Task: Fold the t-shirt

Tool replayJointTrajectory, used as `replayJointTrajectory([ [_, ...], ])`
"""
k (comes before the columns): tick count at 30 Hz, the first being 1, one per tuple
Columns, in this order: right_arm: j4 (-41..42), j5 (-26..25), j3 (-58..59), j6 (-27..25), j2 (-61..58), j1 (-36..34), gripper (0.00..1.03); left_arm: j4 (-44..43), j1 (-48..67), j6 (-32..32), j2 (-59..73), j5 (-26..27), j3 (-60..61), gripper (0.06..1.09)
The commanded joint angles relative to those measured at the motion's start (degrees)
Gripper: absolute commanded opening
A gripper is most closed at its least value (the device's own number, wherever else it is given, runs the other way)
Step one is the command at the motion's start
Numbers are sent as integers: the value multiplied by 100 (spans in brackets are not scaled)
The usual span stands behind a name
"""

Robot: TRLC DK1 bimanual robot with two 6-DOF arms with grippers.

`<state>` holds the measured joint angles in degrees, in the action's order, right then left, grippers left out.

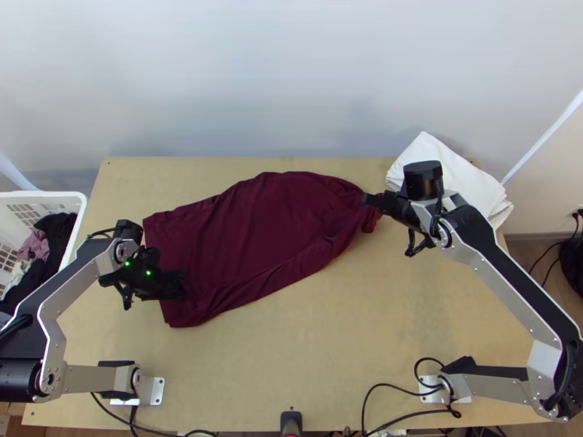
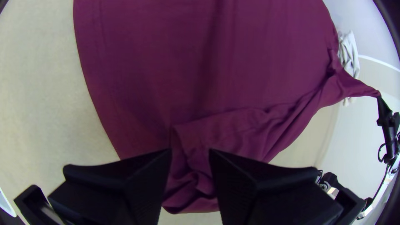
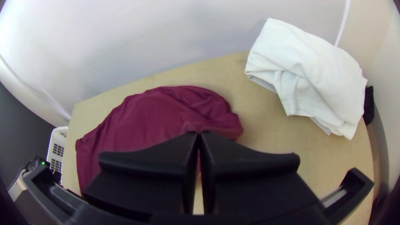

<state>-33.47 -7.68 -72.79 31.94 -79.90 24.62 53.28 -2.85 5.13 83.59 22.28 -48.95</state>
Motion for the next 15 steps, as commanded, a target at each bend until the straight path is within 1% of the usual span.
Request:
replayJointTrajectory([
  [1,87,12,99,93,132,-28,3,95,22,-29,-80,-13,-80,54],
  [15,175,12,108,66,106,-28,3,25,39,-12,175,74,-159,54],
])
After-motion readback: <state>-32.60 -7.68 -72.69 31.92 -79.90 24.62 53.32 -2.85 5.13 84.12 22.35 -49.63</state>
